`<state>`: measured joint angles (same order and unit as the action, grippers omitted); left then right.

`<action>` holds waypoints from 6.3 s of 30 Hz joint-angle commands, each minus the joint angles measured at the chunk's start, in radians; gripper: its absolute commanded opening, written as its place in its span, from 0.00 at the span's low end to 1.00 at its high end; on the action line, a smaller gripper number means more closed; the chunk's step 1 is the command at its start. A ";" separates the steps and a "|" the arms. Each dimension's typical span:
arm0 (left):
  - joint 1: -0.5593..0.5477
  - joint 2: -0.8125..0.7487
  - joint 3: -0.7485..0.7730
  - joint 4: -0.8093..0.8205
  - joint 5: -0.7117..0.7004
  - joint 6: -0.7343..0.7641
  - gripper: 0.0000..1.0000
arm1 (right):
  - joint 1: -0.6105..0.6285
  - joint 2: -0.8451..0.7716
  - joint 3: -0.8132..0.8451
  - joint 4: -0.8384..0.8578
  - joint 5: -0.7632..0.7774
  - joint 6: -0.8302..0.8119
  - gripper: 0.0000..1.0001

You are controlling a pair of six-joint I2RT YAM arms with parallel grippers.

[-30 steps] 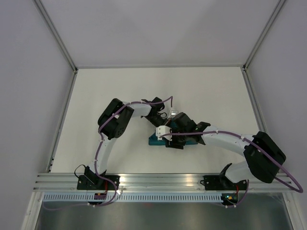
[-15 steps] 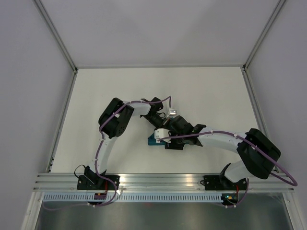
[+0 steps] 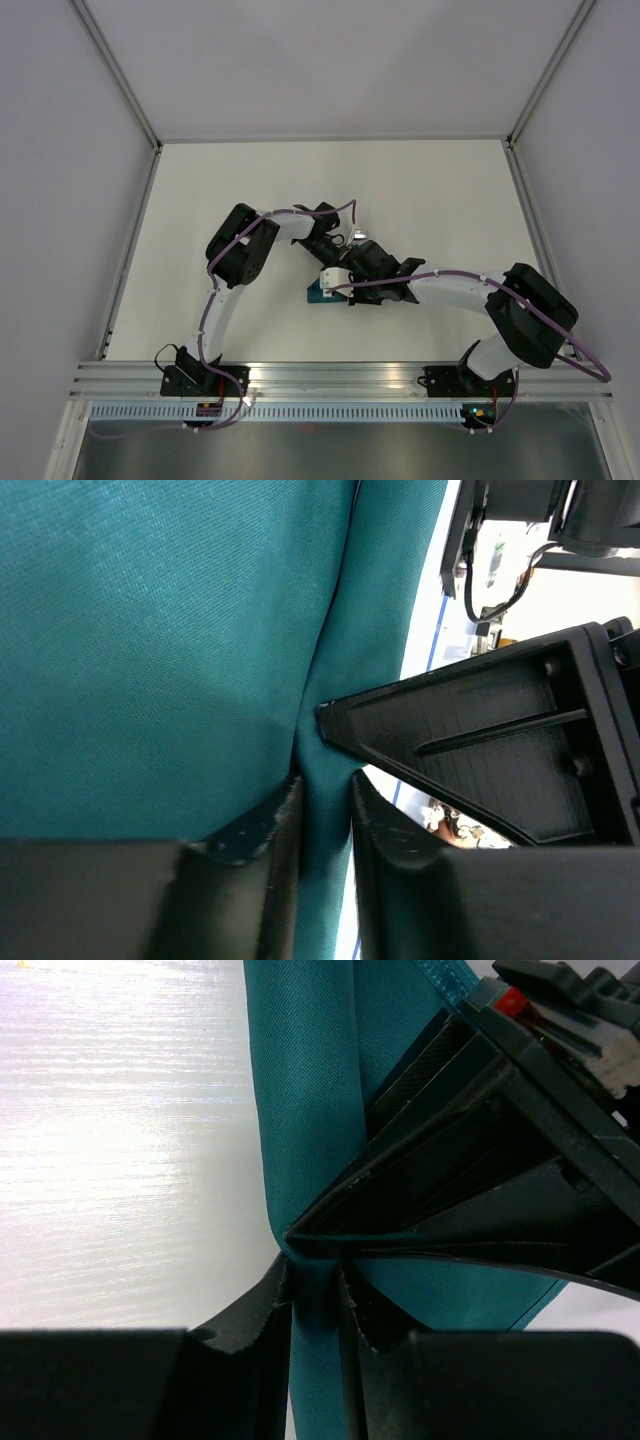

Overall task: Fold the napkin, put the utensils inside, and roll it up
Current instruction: Roll the napkin at the center of the board.

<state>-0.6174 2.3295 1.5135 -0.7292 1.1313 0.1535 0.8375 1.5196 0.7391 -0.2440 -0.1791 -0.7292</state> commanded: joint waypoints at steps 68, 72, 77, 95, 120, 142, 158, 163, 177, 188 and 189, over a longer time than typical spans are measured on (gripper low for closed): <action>-0.419 -0.765 -0.940 1.240 -0.975 0.557 0.60 | -0.413 0.887 0.849 -0.934 -0.566 -0.173 0.14; -0.430 -0.690 -0.886 1.232 -1.033 0.538 0.60 | -0.413 0.887 0.847 -0.934 -0.565 -0.174 0.14; -0.430 -0.641 -0.836 1.209 -1.044 0.528 0.59 | -0.413 0.890 0.847 -0.943 -0.565 -0.187 0.14; -0.432 -0.553 -0.725 0.952 -0.983 0.482 0.06 | -0.414 0.832 0.806 -0.925 -0.569 -0.197 0.35; -0.335 -0.493 -0.518 0.501 -0.719 0.353 0.02 | -0.630 0.470 0.706 -0.687 -0.638 -0.016 0.56; -0.105 -0.116 -0.024 -0.039 -0.370 0.253 0.02 | -0.654 -0.248 0.163 -0.255 -0.525 -0.010 0.58; -0.045 0.036 0.128 -0.197 -0.327 0.225 0.03 | -0.075 -0.128 -0.050 0.081 0.061 -0.056 0.60; -0.039 0.051 0.139 -0.222 -0.323 0.242 0.03 | -0.034 -0.090 -0.070 0.112 0.082 -0.076 0.60; -0.027 0.067 0.177 -0.249 -0.300 0.256 0.17 | -0.017 -0.024 -0.063 0.094 0.069 -0.079 0.41; 0.025 -0.001 0.231 -0.198 -0.242 0.198 0.41 | -0.035 0.024 0.017 -0.067 -0.048 -0.084 0.28; 0.030 -0.019 0.231 -0.182 -0.243 0.184 0.42 | -0.041 0.037 0.037 -0.084 -0.078 -0.085 0.27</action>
<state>-0.6189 2.3482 1.7138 -0.9947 0.9688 0.3725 0.8059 1.5208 0.7319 -0.2165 -0.1699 -0.8131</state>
